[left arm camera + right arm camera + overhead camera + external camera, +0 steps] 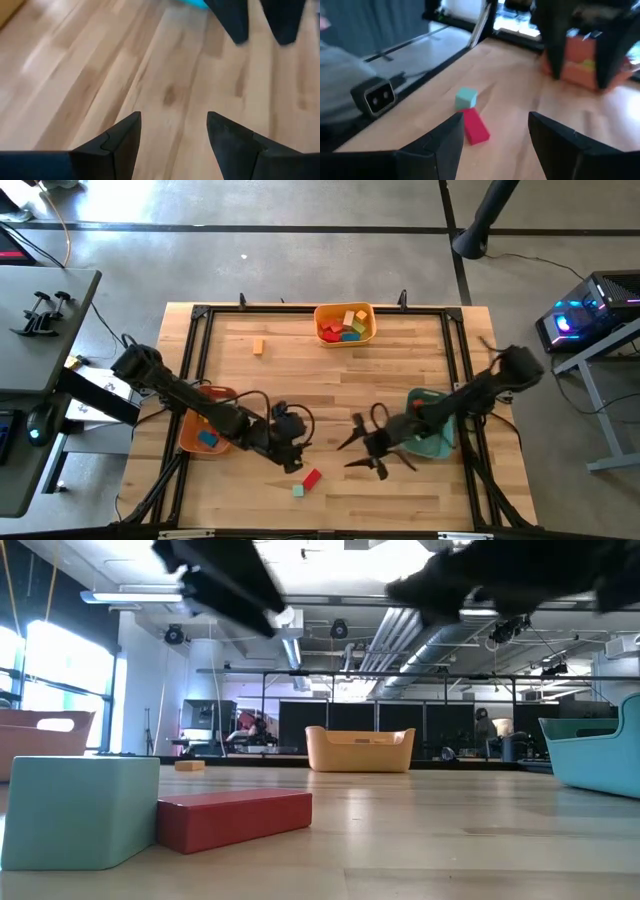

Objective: Sort blocks by size
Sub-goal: Put the red medium block into the orange bin

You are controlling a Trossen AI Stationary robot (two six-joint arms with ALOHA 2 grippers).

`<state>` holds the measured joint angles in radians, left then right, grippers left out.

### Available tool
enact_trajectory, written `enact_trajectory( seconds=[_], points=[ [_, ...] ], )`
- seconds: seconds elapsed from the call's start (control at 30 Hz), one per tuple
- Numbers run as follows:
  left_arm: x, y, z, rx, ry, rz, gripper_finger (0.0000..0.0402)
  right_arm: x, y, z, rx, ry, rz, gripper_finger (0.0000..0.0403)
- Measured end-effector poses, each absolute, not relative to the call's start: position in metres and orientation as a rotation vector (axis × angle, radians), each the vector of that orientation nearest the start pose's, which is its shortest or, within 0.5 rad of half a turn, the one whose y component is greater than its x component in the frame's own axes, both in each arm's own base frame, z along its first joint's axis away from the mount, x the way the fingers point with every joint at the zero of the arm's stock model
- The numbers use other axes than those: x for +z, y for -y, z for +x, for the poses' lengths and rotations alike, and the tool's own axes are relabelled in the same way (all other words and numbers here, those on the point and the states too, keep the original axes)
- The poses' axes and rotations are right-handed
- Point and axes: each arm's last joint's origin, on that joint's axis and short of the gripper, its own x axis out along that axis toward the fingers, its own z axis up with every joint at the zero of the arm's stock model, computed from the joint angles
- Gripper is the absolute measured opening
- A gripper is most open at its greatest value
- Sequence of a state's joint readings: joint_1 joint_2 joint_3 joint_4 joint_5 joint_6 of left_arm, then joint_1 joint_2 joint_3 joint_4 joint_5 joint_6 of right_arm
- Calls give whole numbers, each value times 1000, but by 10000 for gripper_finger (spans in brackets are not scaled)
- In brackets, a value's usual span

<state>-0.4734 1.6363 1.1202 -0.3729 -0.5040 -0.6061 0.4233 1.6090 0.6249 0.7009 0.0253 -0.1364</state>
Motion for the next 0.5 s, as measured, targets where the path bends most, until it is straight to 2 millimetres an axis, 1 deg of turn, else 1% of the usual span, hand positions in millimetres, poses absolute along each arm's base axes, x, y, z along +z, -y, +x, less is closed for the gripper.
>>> enact_trajectory(
  seconds=[0.07,0.17,0.33,0.43,0.5],
  points=[
    [223,142,302,334,-765,-216,213,158,-125,297,466,-281,-187,218],
    [217,137,292,462,-817,-281,213,145,-128,322,554,-327,-196,218],
    [210,131,275,638,-900,-341,213,126,-132,362,676,-416,-260,218],
    [208,131,267,700,-932,-343,213,114,-133,385,761,-471,-287,218],
    [207,133,263,715,-942,-333,213,106,-135,397,809,-522,-292,218]
  ],
)
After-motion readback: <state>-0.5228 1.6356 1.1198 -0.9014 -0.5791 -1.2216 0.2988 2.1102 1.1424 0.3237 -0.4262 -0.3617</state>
